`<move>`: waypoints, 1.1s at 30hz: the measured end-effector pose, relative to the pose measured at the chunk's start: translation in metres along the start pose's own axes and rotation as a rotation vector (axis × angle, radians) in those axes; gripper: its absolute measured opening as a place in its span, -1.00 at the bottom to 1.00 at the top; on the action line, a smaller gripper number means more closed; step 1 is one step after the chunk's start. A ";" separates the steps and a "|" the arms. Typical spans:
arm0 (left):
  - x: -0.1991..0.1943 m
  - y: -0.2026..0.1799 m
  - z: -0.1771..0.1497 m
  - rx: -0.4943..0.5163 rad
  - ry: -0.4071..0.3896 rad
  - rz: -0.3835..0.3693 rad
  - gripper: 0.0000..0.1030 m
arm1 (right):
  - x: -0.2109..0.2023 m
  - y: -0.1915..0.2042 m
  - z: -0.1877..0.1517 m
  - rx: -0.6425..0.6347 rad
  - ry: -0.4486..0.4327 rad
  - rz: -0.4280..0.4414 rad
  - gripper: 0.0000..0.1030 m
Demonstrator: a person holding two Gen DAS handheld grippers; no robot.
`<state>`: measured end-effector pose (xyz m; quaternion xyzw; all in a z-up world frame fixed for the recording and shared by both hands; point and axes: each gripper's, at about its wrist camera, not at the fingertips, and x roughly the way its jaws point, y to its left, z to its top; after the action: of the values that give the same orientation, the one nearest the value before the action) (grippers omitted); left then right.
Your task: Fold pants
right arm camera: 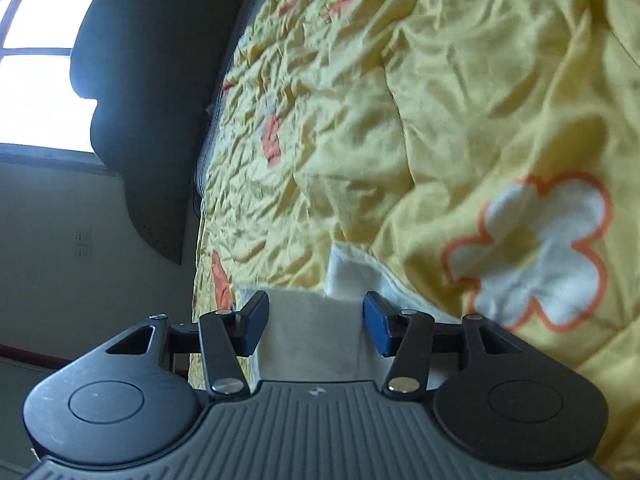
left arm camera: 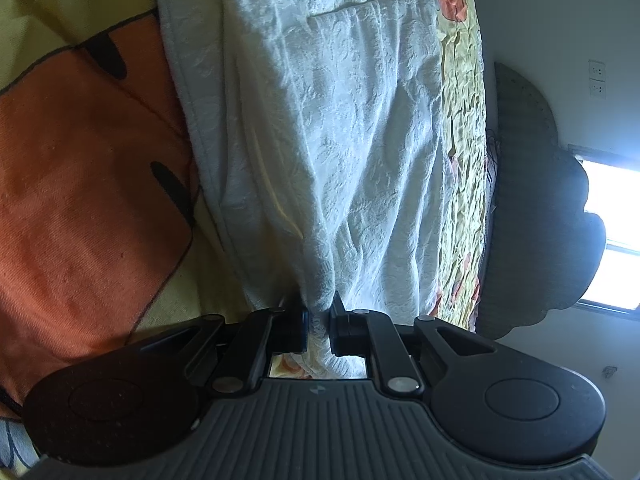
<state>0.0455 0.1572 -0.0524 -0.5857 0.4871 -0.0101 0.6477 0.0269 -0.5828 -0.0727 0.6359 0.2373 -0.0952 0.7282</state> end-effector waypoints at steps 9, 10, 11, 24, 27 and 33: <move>0.001 0.001 0.000 0.001 0.002 0.003 -0.57 | 0.011 -0.016 -0.021 0.103 0.070 0.188 0.09; 0.001 0.001 0.000 0.000 0.003 0.001 -0.57 | 0.011 -0.014 -0.021 0.093 0.057 0.186 0.07; 0.001 0.001 0.001 0.000 0.002 0.000 -0.57 | 0.012 -0.011 -0.021 0.070 0.049 0.177 0.07; 0.001 0.002 0.001 0.000 0.004 -0.003 -0.57 | 0.010 -0.031 -0.021 0.176 0.021 0.326 -0.55; 0.001 0.001 0.002 0.001 0.005 -0.002 -0.57 | 0.007 -0.050 -0.022 0.288 0.019 0.374 -0.54; 0.001 0.001 0.002 0.003 0.003 -0.001 -0.57 | 0.004 -0.051 -0.026 0.282 -0.030 0.294 -0.54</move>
<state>0.0467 0.1580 -0.0544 -0.5848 0.4878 -0.0119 0.6480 0.0017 -0.5658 -0.1216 0.7579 0.1153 -0.0296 0.6414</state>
